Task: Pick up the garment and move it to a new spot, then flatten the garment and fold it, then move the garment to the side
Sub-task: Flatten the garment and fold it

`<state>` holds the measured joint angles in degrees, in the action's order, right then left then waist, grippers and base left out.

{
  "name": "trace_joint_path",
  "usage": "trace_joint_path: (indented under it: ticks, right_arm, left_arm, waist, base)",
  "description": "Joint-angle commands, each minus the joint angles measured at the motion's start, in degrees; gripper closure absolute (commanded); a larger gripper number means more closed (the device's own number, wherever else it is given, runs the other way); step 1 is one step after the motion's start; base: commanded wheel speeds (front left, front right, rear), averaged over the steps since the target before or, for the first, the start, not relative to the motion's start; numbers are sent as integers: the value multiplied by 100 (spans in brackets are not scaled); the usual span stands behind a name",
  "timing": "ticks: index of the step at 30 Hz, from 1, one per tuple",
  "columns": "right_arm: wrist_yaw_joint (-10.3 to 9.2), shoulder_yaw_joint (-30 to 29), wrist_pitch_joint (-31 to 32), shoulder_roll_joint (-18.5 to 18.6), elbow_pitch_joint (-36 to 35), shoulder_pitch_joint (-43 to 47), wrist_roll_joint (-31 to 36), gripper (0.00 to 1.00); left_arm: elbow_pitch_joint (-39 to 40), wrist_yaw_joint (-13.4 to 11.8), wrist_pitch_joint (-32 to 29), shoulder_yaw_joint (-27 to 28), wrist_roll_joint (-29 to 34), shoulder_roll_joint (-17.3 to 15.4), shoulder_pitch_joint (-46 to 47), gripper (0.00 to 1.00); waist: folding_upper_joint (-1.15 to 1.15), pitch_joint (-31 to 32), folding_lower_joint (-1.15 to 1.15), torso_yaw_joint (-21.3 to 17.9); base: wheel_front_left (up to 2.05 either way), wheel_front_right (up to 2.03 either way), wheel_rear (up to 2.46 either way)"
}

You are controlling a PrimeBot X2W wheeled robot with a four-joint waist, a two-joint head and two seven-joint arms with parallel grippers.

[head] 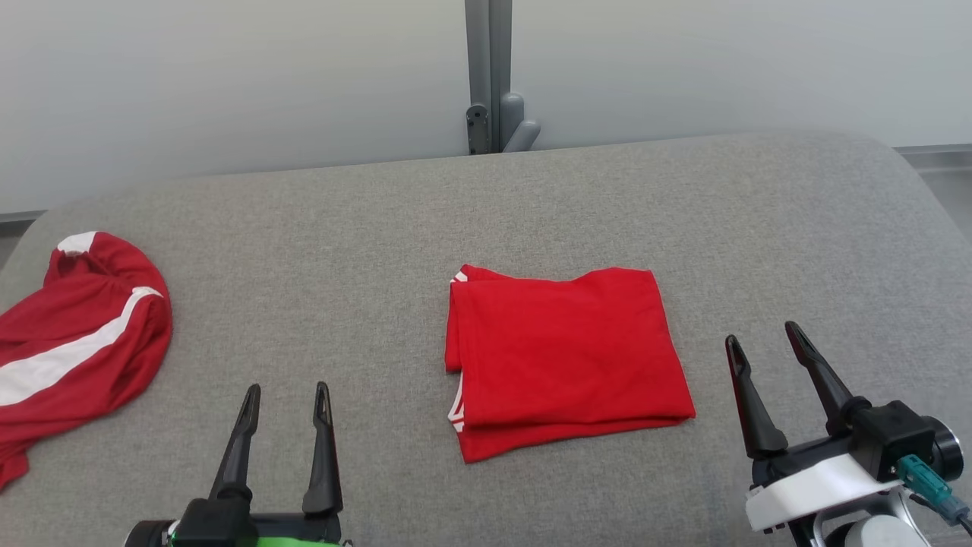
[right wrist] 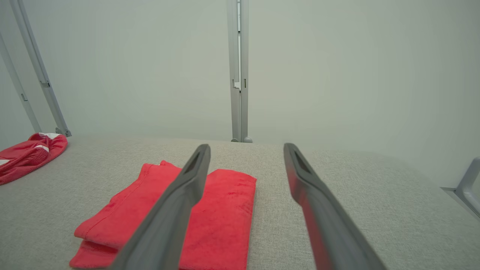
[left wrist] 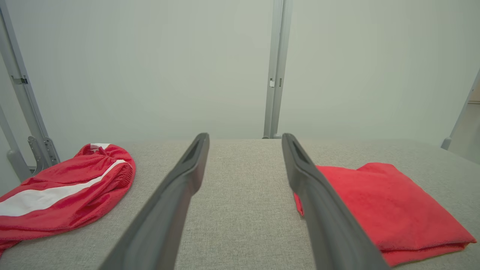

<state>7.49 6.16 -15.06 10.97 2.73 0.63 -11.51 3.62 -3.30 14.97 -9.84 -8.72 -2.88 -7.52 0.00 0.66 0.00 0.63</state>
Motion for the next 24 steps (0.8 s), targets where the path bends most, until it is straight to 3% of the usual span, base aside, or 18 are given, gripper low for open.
trace_joint_path:
  ticks: [1, 11, 24]
  right_arm:
    - [-1, -23, -21, -55, -80, 96, 90, 0]
    - [-1, -72, -22, -338, -175, 587, 150, 0]
    - [-1, -185, -23, -380, 23, 843, 124, 0]
  left_arm:
    - [0, 50, 20, 32, 43, -3, -143, 0]
    - [-378, 113, 20, 135, 45, -4, -565, 0]
    - [-619, 176, 20, 189, 46, -4, -709, 0]
  waist:
    - [0, 98, 0, -75]
    - [0, 353, 0, -97]
    - [0, 553, 0, -20]
  base:
    - [0, 0, 0]
    - [0, 0, 0]
    - [0, 0, 0]
